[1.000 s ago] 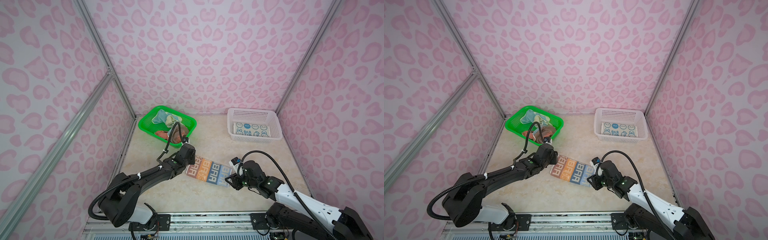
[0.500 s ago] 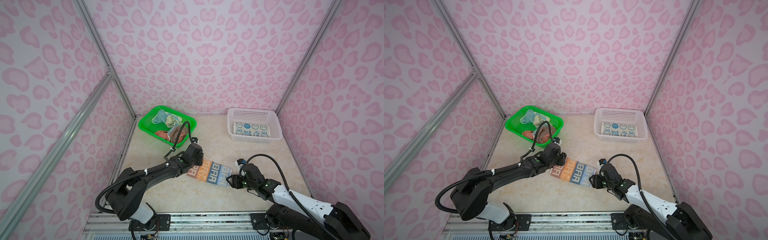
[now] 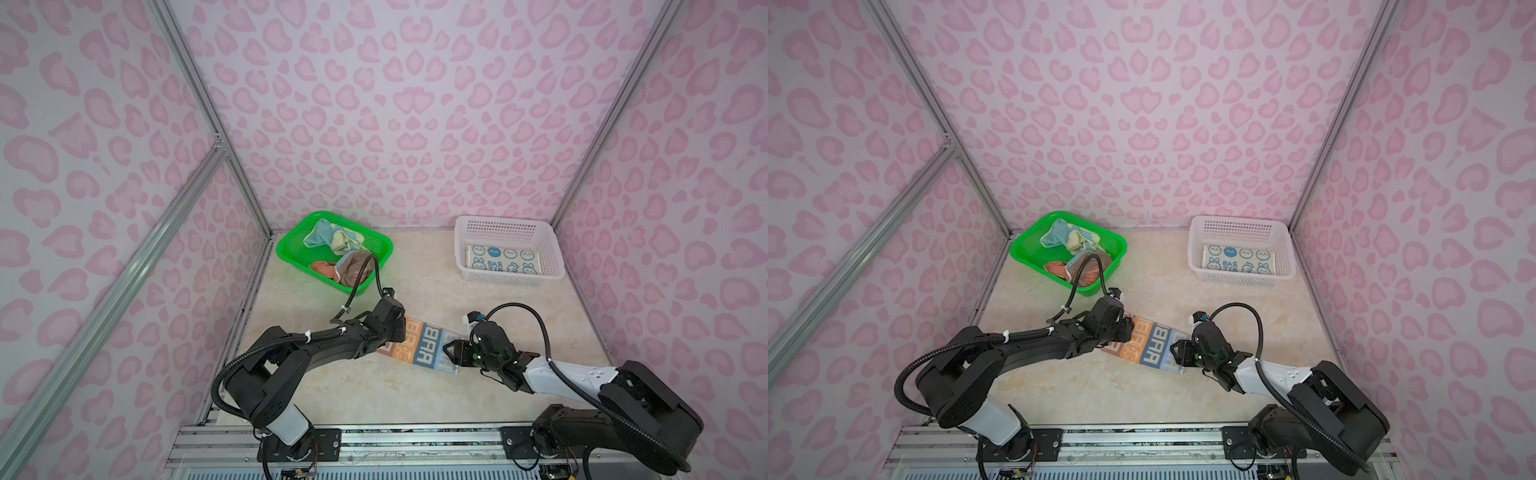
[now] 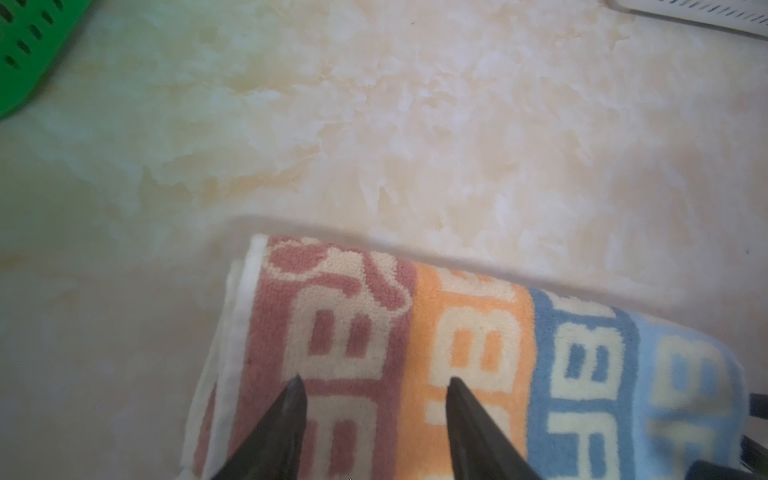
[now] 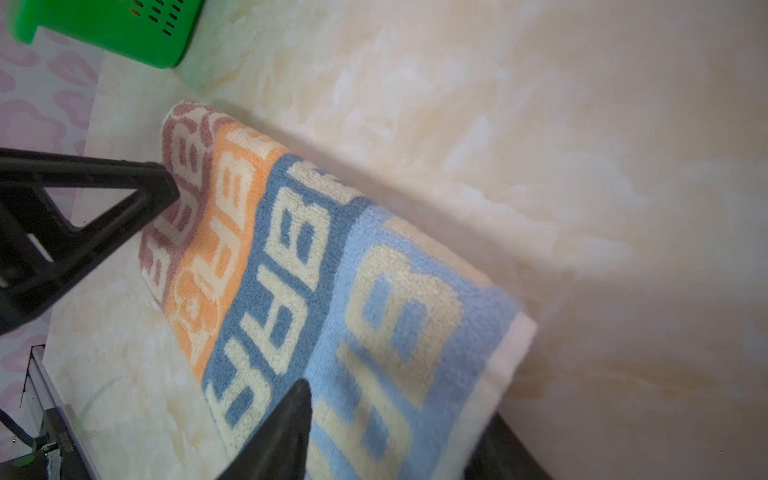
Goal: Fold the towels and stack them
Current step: 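Grasp the folded towel with the right gripper while the left gripper releases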
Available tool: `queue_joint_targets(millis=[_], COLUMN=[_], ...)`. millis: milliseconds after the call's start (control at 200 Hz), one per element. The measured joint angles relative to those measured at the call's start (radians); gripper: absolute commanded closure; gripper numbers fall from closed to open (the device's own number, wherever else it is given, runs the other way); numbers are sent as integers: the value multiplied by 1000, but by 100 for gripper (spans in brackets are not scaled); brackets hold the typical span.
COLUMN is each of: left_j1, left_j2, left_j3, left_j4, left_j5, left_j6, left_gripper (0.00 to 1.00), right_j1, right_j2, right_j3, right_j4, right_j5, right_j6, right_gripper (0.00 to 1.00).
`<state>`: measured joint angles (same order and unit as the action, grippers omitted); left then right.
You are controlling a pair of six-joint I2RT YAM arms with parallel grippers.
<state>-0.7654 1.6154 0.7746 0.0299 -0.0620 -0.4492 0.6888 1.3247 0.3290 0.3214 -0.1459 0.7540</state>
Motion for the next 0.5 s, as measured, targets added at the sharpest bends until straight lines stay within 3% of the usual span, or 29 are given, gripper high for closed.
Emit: queue_joint_targets(millis=[115,310,505], left_j1=[5,13,26], left_j2=[36,84,104], left_j3=[-11,-13,-13], left_j4=[22,108,161], left_j5=[0,-8,-7], left_j6=[-6,-19,-27], left_gripper=[45,45,45], right_j1=[3,14,24], right_j2=[84,182,242], right_j3=[13,49,108], right_j4=[101,200,189], right_j5=[-12,-19,-18], right_j6=[3,3,-19], right_gripper=[59,63,87])
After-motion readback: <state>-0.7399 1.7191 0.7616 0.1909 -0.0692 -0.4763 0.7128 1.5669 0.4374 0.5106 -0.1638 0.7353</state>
